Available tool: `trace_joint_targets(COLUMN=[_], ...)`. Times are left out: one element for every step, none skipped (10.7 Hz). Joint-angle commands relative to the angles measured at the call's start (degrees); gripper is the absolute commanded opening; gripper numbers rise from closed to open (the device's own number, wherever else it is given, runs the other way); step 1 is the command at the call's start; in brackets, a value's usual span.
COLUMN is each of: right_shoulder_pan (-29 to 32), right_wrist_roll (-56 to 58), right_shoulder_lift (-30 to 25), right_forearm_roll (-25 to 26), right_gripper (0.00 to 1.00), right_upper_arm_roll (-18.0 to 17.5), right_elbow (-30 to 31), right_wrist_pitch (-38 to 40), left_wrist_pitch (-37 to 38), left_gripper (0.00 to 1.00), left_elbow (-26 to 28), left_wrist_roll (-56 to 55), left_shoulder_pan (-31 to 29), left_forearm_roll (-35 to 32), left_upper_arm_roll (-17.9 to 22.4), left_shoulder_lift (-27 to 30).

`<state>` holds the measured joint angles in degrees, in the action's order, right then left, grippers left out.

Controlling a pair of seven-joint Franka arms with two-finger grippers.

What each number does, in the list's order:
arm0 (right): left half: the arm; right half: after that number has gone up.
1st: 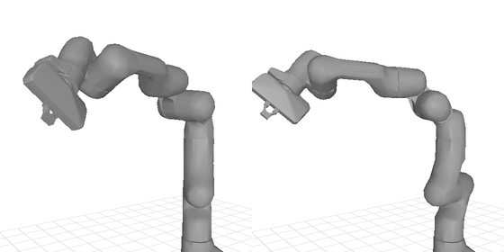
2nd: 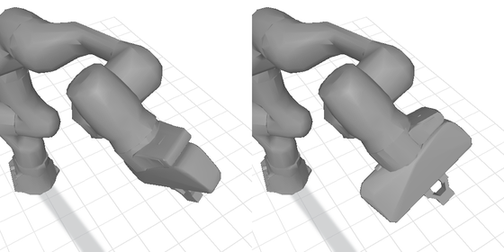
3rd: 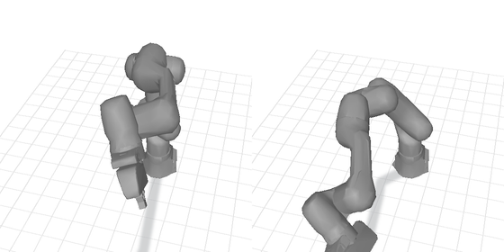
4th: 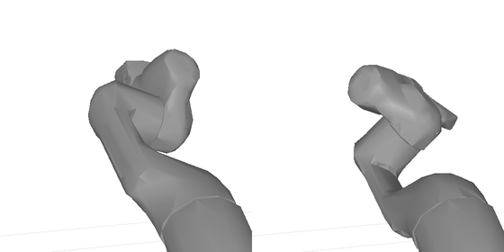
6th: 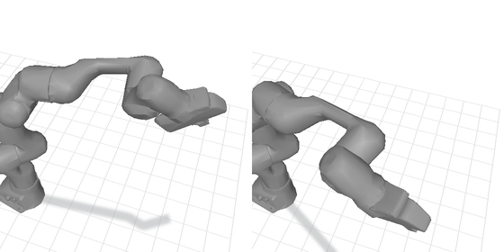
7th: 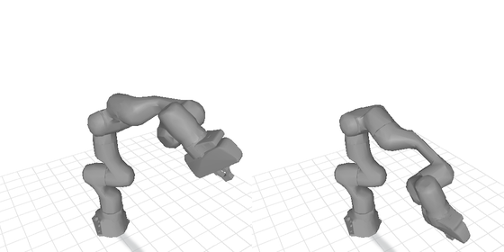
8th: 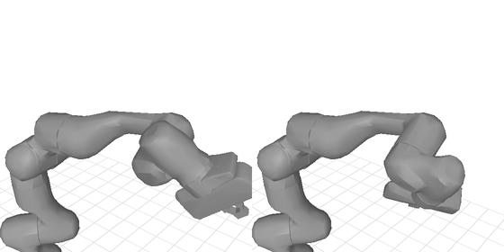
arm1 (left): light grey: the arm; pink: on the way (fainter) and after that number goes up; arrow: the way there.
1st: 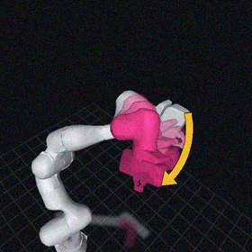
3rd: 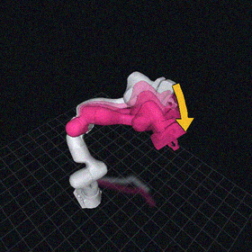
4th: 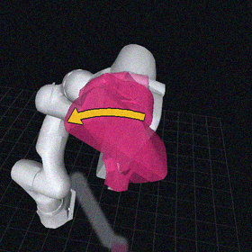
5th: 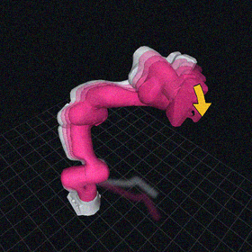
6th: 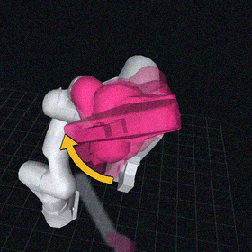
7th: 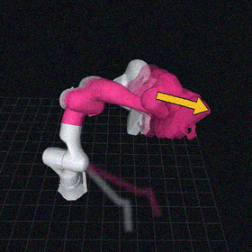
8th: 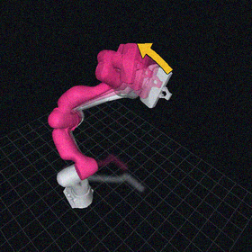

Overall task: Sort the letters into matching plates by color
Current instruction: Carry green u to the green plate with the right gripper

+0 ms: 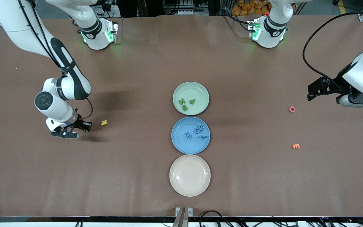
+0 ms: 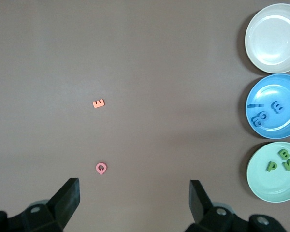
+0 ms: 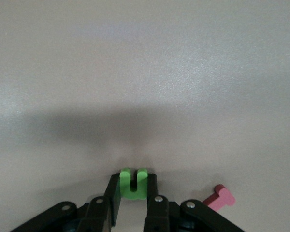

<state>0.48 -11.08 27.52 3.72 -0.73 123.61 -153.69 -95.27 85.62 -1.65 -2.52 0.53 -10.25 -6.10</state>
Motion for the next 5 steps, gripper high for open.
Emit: trace_joint_targets(right_shoulder_pan=[-0.6,-0.6,-0.9,-1.0,-1.0], right_wrist_roll=[-1.2,-2.2,-2.6,-2.6,-2.6], right_shoulder_lift=[0.2,0.2,0.1,0.1,0.0], right_forearm_roll=[0.1,0.1,0.1,0.1,0.1], right_gripper=[0.0,0.0,0.0,0.0,0.0], right_upper_arm_roll=[0.6,0.6,0.6,0.6,0.6], right_elbow=[-1.9,-4.1,-6.4,-6.9,-7.0], right_wrist_pitch=[2.1,6.5,11.0,12.0,12.0], left_wrist_pitch=[0.3,0.3,0.3,0.3,0.3], left_gripper=[1.0,1.0,1.0,1.0,1.0], left_elbow=[-0.1,-0.2,-0.3,-0.2,-0.2], left_wrist_roll=[7.6,8.8,8.5,7.8,6.9], left_shoulder_pan=[-0.6,-0.6,-1.0,-1.2,-1.2], left_forearm_roll=[0.3,0.4,0.9,1.0,1.0], left_upper_arm_roll=[0.4,0.7,0.7,0.7,0.7], left_shoulder_lift=[0.4,0.3,0.3,0.1,0.1])
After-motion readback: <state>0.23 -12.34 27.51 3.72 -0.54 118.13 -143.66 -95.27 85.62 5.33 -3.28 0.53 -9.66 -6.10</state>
